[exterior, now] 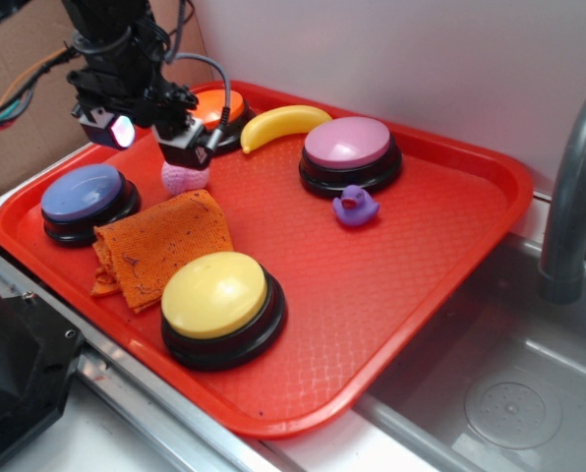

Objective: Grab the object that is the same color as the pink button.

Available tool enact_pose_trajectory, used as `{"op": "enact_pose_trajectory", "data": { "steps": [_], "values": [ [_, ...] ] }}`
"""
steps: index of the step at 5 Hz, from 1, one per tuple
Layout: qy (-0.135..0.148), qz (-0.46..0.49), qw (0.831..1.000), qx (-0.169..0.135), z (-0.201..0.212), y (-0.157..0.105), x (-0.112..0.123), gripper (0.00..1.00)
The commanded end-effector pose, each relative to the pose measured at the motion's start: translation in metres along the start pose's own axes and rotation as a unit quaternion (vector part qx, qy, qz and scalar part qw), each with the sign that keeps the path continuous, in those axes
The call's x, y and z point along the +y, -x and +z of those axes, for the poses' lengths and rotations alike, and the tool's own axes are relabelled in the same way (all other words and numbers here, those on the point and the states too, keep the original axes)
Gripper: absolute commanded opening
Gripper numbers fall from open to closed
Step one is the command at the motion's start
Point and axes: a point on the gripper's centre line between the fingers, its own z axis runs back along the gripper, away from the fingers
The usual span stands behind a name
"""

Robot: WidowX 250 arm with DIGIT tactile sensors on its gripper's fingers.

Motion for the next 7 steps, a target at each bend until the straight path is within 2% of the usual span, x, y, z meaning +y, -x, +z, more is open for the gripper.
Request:
{"op": "enact_pose_trajectory", "data": {
  "steps": [1, 2, 3, 4, 6, 7],
  "values": [
    [0.009, -0.01, 0.999, -0.042, -0.027, -0.018, 0.005, 1.0],
    [0.019, -0.017, 0.999, -0.037, -0.028, -0.019, 0.005, 0.96],
    [0.029, -0.008, 0.999, -0.038, -0.029, -0.021, 0.008, 0.0],
    [0.019, -0.002, 0.999, -0.037, -0.022, -0.021, 0.008, 0.0],
    [0.031, -0.024, 0.999, -0.003, 0.043, -0.038, 0.0, 0.0],
    [0.048, -0.059, 0.996, 0.04, 0.091, -0.038, -0.016, 0.0]
  ]
}}
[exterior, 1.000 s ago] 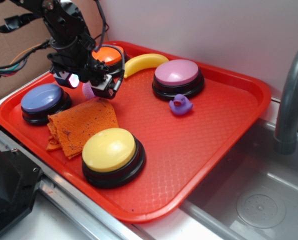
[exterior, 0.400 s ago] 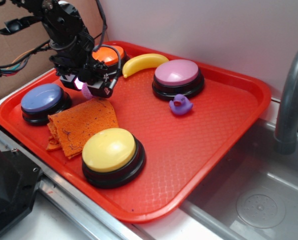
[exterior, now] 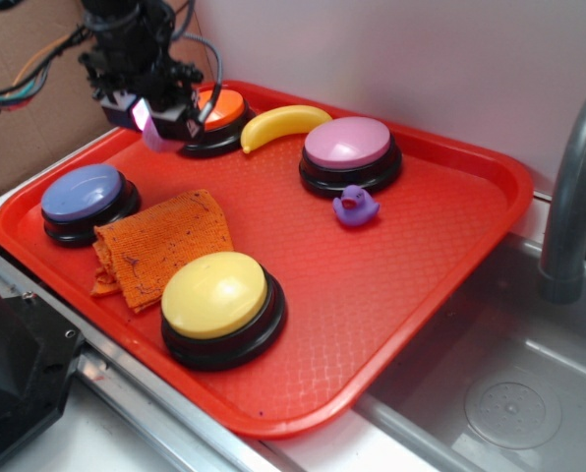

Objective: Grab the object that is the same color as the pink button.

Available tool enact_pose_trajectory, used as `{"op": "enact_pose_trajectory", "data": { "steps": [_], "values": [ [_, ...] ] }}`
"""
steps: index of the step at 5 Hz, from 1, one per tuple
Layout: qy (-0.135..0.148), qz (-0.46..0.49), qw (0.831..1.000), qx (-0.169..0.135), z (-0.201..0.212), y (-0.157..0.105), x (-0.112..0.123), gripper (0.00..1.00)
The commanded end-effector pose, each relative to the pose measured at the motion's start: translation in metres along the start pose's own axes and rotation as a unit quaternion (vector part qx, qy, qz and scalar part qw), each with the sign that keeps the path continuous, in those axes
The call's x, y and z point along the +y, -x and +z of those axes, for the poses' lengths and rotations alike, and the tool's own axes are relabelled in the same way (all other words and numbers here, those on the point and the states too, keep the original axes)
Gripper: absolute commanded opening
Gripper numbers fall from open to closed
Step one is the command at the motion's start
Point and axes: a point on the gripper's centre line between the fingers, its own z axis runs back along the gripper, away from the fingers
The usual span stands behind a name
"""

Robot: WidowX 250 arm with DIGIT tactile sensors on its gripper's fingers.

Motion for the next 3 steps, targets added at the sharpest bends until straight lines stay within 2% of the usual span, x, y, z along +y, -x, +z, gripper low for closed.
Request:
{"op": "enact_pose_trajectory", "data": {
  "steps": [1, 2, 3],
  "values": [
    [0.049, -0.049, 0.997, 0.018, 0.092, -0.002, -0.027, 0.0],
    [0.062, -0.034, 0.997, 0.012, 0.1, 0.005, -0.027, 0.0],
    [0.047, -0.006, 0.998, 0.033, 0.089, 0.002, -0.02, 0.0]
  ]
}}
